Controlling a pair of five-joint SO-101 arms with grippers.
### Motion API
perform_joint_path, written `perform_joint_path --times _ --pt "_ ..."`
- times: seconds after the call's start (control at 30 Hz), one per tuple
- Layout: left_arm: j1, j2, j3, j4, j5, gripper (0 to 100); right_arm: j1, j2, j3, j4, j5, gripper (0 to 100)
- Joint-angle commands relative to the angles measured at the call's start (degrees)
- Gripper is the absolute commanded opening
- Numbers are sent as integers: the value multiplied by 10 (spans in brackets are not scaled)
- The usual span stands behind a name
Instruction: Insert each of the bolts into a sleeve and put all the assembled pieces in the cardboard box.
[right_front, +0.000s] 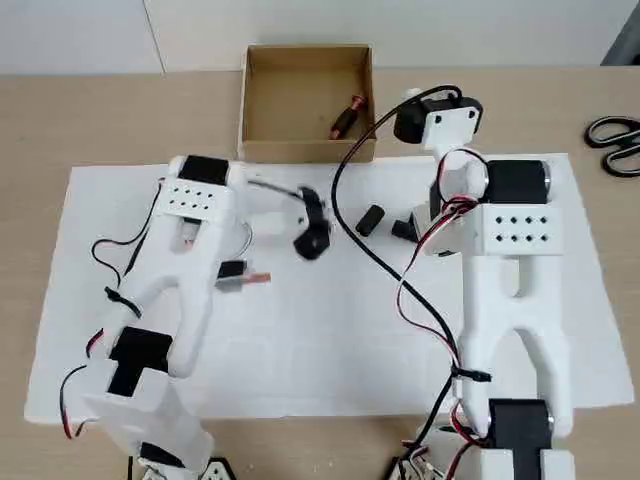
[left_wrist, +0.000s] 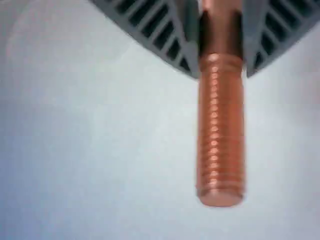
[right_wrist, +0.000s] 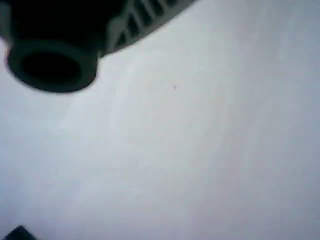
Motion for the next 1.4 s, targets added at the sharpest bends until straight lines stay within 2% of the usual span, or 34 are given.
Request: perform_joint_path --times 0.0,0.27,0.43,0.5,0.7,0.8,0.87,0.93,1.17,1.37 --pt "-1 -29 4 12 -39 6 1 -30 -3 2 4 3" --pt "-1 -28 5 12 -61 20 1 -30 -3 1 4 3" --pt "-4 -28 5 12 -59 194 1 -30 -3 1 4 3" --pt "-4 -28 5 7 -59 235 1 -30 -3 1 4 3" --pt "-4 -29 4 4 -33 235 2 -30 -3 2 4 3" --pt "-4 -34 0 4 12 235 1 -30 -3 2 4 3" --pt "-4 -34 -15 4 73 235 1 -30 -3 2 4 3" --pt "-5 -34 -43 4 163 235 1 -30 -3 1 4 3" --pt "-9 -34 -128 13 652 235 1 -30 -3 -1 4 3" --pt "-10 -32 -114 12 895 235 1 -30 -3 -1 4 3"
